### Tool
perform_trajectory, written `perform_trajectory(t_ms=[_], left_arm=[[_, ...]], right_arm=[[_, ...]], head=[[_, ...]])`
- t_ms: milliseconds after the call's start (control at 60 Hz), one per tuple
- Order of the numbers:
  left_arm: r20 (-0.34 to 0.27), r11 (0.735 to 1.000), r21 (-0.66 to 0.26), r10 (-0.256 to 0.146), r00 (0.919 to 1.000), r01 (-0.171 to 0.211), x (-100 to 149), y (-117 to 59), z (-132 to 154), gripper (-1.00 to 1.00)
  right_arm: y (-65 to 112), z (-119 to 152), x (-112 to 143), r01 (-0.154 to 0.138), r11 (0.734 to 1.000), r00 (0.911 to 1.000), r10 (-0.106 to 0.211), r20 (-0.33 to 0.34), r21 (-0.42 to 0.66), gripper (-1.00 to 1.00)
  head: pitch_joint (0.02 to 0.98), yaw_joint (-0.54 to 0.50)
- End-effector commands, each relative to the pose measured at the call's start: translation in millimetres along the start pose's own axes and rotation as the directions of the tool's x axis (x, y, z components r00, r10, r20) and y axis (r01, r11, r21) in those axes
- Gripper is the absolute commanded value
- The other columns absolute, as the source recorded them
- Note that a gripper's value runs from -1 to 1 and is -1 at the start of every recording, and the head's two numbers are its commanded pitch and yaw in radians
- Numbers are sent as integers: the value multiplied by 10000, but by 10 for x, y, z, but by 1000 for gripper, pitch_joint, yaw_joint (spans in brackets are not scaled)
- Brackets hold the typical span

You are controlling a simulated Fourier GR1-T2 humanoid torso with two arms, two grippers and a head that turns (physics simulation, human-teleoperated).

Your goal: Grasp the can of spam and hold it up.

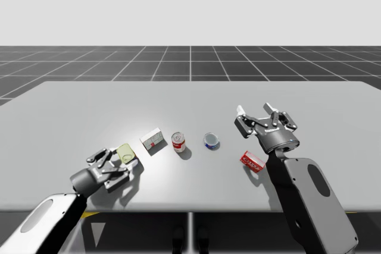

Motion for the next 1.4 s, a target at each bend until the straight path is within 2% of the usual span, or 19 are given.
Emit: perform_trajectory(t_ms=[17, 100, 150, 167, 183, 217, 283, 533, 650, 833, 867, 900, 933, 1017, 1100, 1217, 1400], left_arm=[[-77, 9999, -80, -78, 9999, 77, -4, -6, -74, -1000], [-199, 9997, -143, -191, 9996, 188, -44, -18, -81, -1000], [-212, 9998, -77, -179, 9996, 177, -58, -17, -82, -794], [-231, 9998, -82, -187, 9996, 185, -70, -19, -73, 174], [-287, 9998, -116, -158, 9995, 155, -80, -18, -74, 616], [-286, 9996, -142, -233, 9993, 229, -88, -20, -72, 927], [-328, 9994, -226, -265, 9991, 257, -102, -34, -66, 983], [-378, 9987, -341, -383, 9986, 370, -129, -53, -76, 975], [-384, 9986, -359, -407, 9984, 394, -135, -58, -79, 968], [-310, 9987, -259, -440, 9986, 432, -125, -64, -83, 1000], [-289, 9991, -182, -396, 9988, 391, -111, -68, -80, 991], [-256, 9997, -192, -176, 9995, 171, -77, -83, -68, 996], [-226, 9996, -194, -201, 9995, 196, -61, -94, -59, 999], [-100, 9994, -138, -332, 9994, 331, 49, -140, -16, 999], [153, 9977, -79, -678, 9976, 679, 217, -175, 39, 1000], [432, 9954, 20, -956, 9945, 956, 421, -185, 116, 1000], [1131, 9879, 377, -1540, 9816, 1507, 814, -159, 230, 1000]], right_arm=[[-1, -1, 4, -3, 10000, 10000, 3, 11, 0, -1000], [-3, -5, 3, -11, 10000, 10000, 11, 10, 5, -1000], [-4, -5, 3, -16, 10000, 10000, 16, 13, 1, -1000], [-3, -5, 3, -15, 10000, 10000, 15, 13, -1, -1000], [-3, -5, 3, -15, 10000, 10000, 15, 13, -2, -1000], [-3, -6, 2, -21, 10000, 10000, 21, 13, -5, -1000], [-3, -8, 2, -40, 10000, 10000, 40, 17, -3, -1000], [-14, -10, 2, -80, 9999, 10000, 80, 55, -76, -1000], [-24, -10, 3, -32, 10000, 10000, 33, 44, -73, -1000], [-39, -16, 2, 14, 10000, 10000, -14, 31, -74, -1000], [-41, -16, 2, 26, 10000, 10000, -26, 30, -76, -1000], [-44, -19, 1, 33, 10000, 10000, -33, 27, -78, -1000], [-45, -19, 1, 37, 10000, 10000, -37, 23, -78, -1000], [-51, -25, 0, 43, 10000, 10000, -43, 15, -87, -1000], [-57, -29, 1, 44, 9999, 10000, -44, 17, -95, -1000], [-64, -31, 1, 39, 9999, 10000, -39, 24, -111, -1000], [-69, -34, 0, -5, 9999, 10000, 6, 24, -141, -1000]], head=[[844, 382], [833, 383], [825, 381], [816, 379], [813, 379], [803, 379], [751, 384], [545, 401], [479, 407], [448, 409], [444, 409], [440, 409], [440, 409], [444, 409], [451, 408], [454, 411], [452, 412]])
